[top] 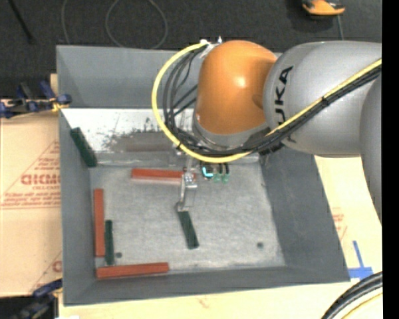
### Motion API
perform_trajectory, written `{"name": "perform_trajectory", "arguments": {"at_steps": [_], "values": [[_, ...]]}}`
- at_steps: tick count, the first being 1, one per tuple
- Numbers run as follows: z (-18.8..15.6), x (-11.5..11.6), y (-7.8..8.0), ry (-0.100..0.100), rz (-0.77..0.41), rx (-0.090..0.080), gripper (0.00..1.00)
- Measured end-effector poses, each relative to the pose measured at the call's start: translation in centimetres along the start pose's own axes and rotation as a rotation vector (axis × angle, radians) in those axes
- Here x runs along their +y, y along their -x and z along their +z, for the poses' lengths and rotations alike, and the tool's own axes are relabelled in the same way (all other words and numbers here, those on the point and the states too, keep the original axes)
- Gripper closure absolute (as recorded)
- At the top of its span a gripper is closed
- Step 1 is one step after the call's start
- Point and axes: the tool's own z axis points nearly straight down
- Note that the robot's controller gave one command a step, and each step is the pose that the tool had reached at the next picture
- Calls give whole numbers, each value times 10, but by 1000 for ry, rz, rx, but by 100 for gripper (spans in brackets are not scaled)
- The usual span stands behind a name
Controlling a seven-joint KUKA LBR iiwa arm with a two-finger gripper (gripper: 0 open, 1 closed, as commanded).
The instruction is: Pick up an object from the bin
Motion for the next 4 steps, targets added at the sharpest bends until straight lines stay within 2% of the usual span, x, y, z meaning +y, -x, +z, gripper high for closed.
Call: {"name": "perform_trajectory", "arguments": {"at_steps": [1,2,3,4], "values": [[147,-16,56,0,112,-4,0],[111,-7,39,1,162,-7,0],[112,-27,47,1,303,-10,0],[144,-8,47,-1,249,-4,0]]}}
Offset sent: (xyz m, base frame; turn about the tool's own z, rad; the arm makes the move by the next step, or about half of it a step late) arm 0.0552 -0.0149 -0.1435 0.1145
